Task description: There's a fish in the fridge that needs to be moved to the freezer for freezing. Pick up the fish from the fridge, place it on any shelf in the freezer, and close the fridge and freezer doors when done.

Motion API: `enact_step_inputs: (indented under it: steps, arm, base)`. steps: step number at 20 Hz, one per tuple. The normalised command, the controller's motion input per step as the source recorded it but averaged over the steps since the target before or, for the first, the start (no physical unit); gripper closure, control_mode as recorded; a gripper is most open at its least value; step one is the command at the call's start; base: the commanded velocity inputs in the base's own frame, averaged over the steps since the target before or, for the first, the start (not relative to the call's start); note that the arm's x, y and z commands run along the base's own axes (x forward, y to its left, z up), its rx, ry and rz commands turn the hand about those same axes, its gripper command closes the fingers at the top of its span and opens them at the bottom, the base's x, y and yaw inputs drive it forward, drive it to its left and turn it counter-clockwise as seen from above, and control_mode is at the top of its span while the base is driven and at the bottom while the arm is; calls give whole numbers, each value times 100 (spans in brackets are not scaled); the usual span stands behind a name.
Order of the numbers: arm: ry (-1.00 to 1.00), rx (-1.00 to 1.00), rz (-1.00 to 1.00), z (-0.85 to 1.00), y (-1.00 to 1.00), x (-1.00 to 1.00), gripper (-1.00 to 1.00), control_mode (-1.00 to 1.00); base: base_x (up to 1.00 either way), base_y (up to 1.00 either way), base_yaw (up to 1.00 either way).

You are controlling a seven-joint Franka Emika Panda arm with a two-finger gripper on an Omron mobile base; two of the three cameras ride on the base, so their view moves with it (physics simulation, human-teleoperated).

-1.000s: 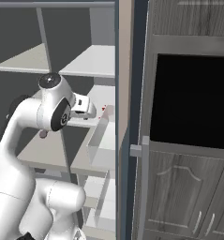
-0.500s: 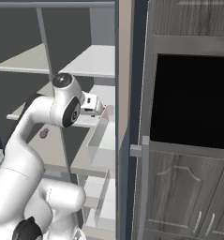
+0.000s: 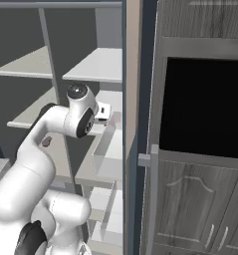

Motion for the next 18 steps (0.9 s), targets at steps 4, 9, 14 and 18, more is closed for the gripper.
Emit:
enact_step_inputs:
  steps: [4, 9, 14, 18]
  arm:
    - [0, 0, 0, -13, -1, 42, -100, -100]
    - [0, 0, 0, -8, 0, 48, -100, -100]
    - [0, 0, 0, -19, 0, 39, -100, -100]
    - [0, 0, 0, -26, 0, 26, -100, -100]
  base:
    - [0, 0, 0]
    - [0, 0, 0]
    - [0, 0, 0]
    - [0, 0, 0]
